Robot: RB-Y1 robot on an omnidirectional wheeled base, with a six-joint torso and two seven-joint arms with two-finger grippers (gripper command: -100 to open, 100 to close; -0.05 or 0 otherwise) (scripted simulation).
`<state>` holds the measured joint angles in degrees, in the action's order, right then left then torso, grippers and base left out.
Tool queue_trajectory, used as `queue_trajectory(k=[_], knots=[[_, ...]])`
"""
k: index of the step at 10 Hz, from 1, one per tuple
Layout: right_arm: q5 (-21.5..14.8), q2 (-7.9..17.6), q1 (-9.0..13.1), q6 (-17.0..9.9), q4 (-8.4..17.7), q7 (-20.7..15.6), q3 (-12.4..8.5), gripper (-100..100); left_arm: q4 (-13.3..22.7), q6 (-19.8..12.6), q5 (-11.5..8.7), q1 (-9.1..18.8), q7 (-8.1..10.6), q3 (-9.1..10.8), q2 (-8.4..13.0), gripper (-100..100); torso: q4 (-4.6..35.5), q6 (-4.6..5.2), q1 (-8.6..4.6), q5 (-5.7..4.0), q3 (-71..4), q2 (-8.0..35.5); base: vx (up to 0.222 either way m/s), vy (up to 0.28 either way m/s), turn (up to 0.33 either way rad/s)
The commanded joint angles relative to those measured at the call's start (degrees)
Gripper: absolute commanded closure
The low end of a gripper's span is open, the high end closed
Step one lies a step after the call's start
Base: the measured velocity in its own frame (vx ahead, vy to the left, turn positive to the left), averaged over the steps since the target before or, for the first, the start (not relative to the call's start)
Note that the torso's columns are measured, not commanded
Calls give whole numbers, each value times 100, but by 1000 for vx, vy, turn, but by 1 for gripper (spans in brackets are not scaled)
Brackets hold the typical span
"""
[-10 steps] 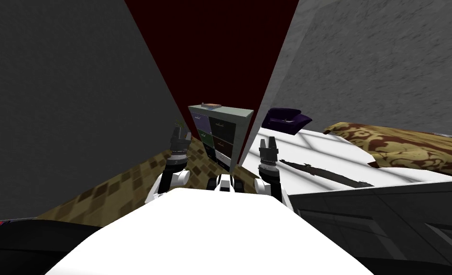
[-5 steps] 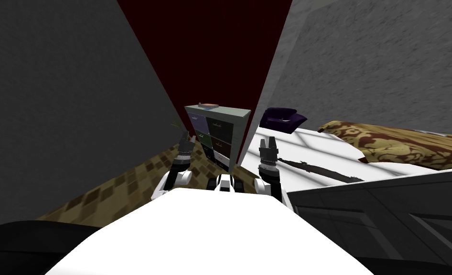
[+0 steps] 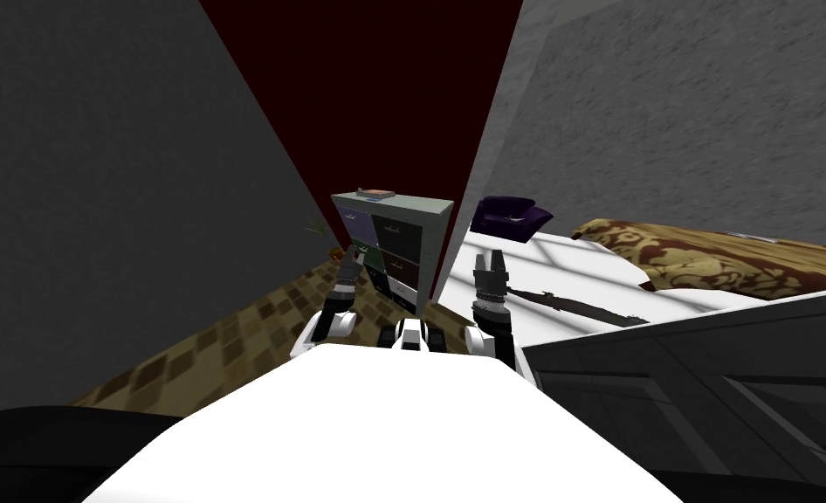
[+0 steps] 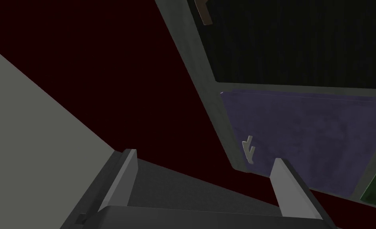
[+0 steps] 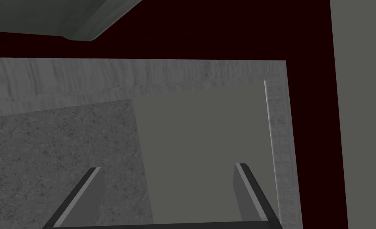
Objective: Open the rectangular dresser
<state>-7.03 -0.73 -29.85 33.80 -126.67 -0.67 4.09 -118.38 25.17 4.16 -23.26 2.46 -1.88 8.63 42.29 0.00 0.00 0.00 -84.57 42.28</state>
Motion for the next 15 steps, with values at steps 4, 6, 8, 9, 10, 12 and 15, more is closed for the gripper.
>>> queue_trajectory(k=[4, 6, 8, 9, 10, 12, 15], knots=[[0, 0, 0, 0, 0, 0, 0, 0, 626, 36, 108, 125, -94, -180, -147, -100, 0, 0, 0, 0, 0, 1, 7, -8, -49], [0, 0, 0, 0, 0, 0, 0, 0, 942, 46, 160, 198, -137, -266, -199, -100, 0, -1, 1, 0, 0, 0, 9, -8, -59], [0, 0, 0, 0, 0, 0, 0, 0, 1166, 53, 197, 249, -168, -326, -205, -100, 0, 0, -2, -1, 0, 0, 11, -12, -67], [0, 0, 0, 0, 0, 0, 0, 0, 1285, 57, 216, 276, -184, -359, -202, -100, 0, -1, 0, 0, 0, 0, 10, -8, -42], [0, 0, 0, 0, 0, 0, 0, 0, 1409, 61, 236, 305, -201, -392, -196, -100, 0, 0, 3, 1, 0, 0, 9, -8, -52], [0, 0, 0, 0, 0, 0, 0, 0, 1672, 70, 279, 365, -236, -463, -183, -100, 0, 0, 0, 0, 1, 1, 9, -7, -75], [0, 0, 0, 0, 0, 0, 0, 0, 2092, 85, 348, 461, -293, -577, -181, -100, 0, 0, 0, 0, 0, 1, 10, -10, -62]])
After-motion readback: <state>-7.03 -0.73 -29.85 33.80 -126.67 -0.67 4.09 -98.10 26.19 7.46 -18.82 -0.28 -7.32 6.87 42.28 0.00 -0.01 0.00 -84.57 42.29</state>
